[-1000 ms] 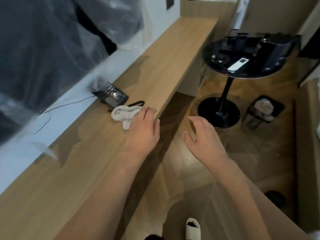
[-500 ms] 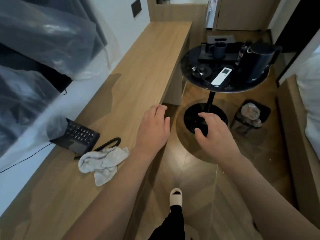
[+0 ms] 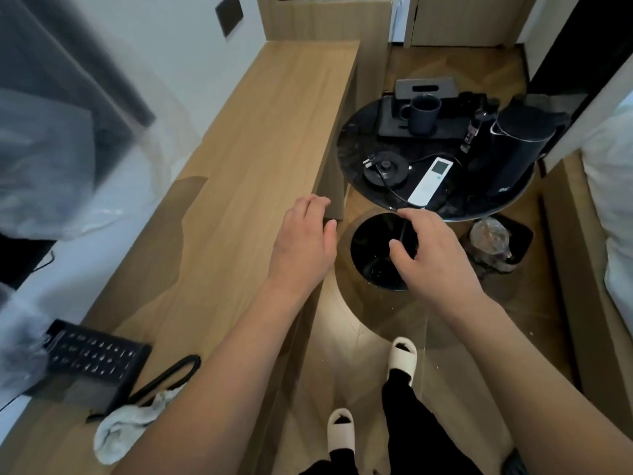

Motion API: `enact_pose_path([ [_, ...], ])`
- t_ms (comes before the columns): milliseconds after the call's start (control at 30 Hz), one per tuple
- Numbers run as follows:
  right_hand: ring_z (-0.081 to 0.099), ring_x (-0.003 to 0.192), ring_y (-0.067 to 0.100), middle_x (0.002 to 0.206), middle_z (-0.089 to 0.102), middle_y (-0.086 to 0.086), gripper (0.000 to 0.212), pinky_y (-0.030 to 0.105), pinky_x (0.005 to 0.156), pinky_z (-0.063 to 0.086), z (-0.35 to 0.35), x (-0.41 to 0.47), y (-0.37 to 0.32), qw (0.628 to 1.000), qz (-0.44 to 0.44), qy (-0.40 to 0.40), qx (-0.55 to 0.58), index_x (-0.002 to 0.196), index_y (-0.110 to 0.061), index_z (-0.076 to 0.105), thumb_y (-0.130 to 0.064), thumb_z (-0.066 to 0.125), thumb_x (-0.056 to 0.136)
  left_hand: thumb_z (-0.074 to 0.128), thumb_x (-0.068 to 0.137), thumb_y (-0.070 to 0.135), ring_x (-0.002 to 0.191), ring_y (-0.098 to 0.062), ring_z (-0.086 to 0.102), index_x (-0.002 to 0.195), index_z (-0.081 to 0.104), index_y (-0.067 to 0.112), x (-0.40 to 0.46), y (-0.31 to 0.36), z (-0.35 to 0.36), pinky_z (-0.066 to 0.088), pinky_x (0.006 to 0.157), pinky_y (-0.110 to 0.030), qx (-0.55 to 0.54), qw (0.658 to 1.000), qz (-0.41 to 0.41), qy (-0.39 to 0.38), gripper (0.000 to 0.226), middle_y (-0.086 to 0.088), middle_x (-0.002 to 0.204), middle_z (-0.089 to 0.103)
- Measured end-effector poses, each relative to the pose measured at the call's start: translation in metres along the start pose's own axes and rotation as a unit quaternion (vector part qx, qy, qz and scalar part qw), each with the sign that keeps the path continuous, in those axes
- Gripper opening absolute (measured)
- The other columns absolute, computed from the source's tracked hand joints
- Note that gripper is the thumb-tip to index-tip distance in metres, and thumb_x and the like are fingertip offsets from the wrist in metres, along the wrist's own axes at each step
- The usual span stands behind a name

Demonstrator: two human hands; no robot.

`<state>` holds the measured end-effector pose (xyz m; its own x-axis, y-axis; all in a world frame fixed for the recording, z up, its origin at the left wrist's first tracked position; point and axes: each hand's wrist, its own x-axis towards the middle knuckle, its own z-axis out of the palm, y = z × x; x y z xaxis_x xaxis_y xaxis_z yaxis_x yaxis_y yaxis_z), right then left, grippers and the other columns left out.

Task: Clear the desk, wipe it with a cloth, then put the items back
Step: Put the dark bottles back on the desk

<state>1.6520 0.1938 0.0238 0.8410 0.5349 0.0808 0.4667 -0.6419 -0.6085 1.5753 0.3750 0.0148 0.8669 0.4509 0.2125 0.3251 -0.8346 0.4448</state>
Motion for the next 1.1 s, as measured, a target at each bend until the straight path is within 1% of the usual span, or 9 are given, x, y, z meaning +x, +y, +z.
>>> enact_pose_path([
  [233,0.046,0.129,0.018,0.139,0.053,0.003,0.046,0.028,0.107,0.033,-0.031,0.112,0.063,1.000,-0.002,-0.001,0.010,0.139,-0.013,0.050,-0.021,0.059,0.095,0.048,0.105,0.029,0.133,-0.013,0.044,0.141,0.050,0.017,0.111,0.042,0.055,0.035,0.113,-0.025,0.017,1.000,-0.011,0.004,0.038,0.001,0.144,0.048],
  [367,0.045,0.130,0.019,0.139,0.052,0.002,0.046,0.029,0.108,0.033,-0.048,0.171,0.094,1.000,0.001,0.003,0.030,0.139,-0.013,0.050,-0.020,0.060,0.094,0.047,0.105,0.030,0.132,-0.011,0.045,0.140,0.051,0.018,0.170,0.066,0.081,0.037,0.112,-0.027,0.016,1.000,-0.013,0.008,0.037,0.003,0.143,0.048],
  [467,0.047,0.127,0.019,0.137,0.052,0.002,0.045,0.034,0.107,0.037,-0.054,0.200,0.113,0.999,0.002,-0.004,0.044,0.137,-0.013,0.051,-0.019,0.060,0.093,0.049,0.105,0.029,0.130,-0.011,0.046,0.138,0.052,0.018,0.196,0.076,0.095,0.037,0.110,-0.025,0.016,1.000,-0.019,0.002,0.036,0.003,0.141,0.049],
  [567,0.045,0.130,0.020,0.139,0.051,0.002,0.046,0.037,0.109,0.037,-0.057,0.225,0.131,0.999,0.010,-0.016,0.045,0.138,-0.013,0.051,-0.020,0.059,0.093,0.050,0.105,0.028,0.130,-0.011,0.046,0.138,0.053,0.016,0.218,0.081,0.107,0.035,0.110,-0.024,0.016,1.000,-0.019,-0.014,0.035,0.002,0.141,0.049],
  [733,0.044,0.132,0.018,0.141,0.051,0.003,0.047,0.033,0.109,0.035,-0.067,0.269,0.164,0.999,0.033,-0.020,0.038,0.140,-0.014,0.050,-0.021,0.057,0.094,0.050,0.105,0.026,0.131,-0.011,0.045,0.138,0.052,0.016,0.263,0.089,0.127,0.028,0.107,-0.017,0.009,0.999,-0.020,-0.030,0.035,0.002,0.142,0.048],
  [833,0.045,0.131,0.019,0.142,0.050,0.003,0.046,0.033,0.108,0.035,-0.080,0.298,0.175,0.999,0.043,-0.018,0.027,0.140,-0.014,0.050,-0.022,0.058,0.095,0.050,0.104,0.025,0.132,-0.011,0.043,0.138,0.053,0.015,0.291,0.087,0.142,0.025,0.106,-0.015,-0.008,0.999,-0.018,-0.032,0.035,0.002,0.142,0.048],
  [900,0.045,0.131,0.020,0.142,0.050,0.003,0.046,0.034,0.109,0.035,-0.090,0.321,0.187,0.999,0.043,-0.011,0.001,0.139,-0.014,0.050,-0.021,0.059,0.095,0.050,0.104,0.025,0.132,-0.010,0.043,0.138,0.052,0.016,0.310,0.089,0.153,0.027,0.107,-0.016,-0.029,0.999,-0.020,-0.036,0.036,0.003,0.143,0.048],
  [1000,0.046,0.131,0.023,0.141,0.052,0.007,0.048,0.039,0.111,0.035,-0.109,0.359,0.209,0.998,0.049,-0.008,-0.047,0.139,-0.011,0.051,-0.021,0.060,0.093,0.051,0.104,0.024,0.131,-0.011,0.044,0.138,0.052,0.016,0.340,0.095,0.174,0.031,0.109,-0.021,-0.062,0.996,-0.011,-0.067,0.035,0.002,0.142,0.047],
  [1100,0.046,0.131,0.027,0.141,0.050,0.010,0.048,0.042,0.110,0.037,-0.125,0.391,0.233,0.995,0.069,-0.006,-0.072,0.140,-0.011,0.049,-0.020,0.060,0.094,0.051,0.103,0.024,0.131,-0.012,0.044,0.137,0.051,0.015,0.368,0.103,0.198,0.030,0.109,-0.020,-0.086,0.991,0.007,-0.100,0.035,0.002,0.142,0.048],
])
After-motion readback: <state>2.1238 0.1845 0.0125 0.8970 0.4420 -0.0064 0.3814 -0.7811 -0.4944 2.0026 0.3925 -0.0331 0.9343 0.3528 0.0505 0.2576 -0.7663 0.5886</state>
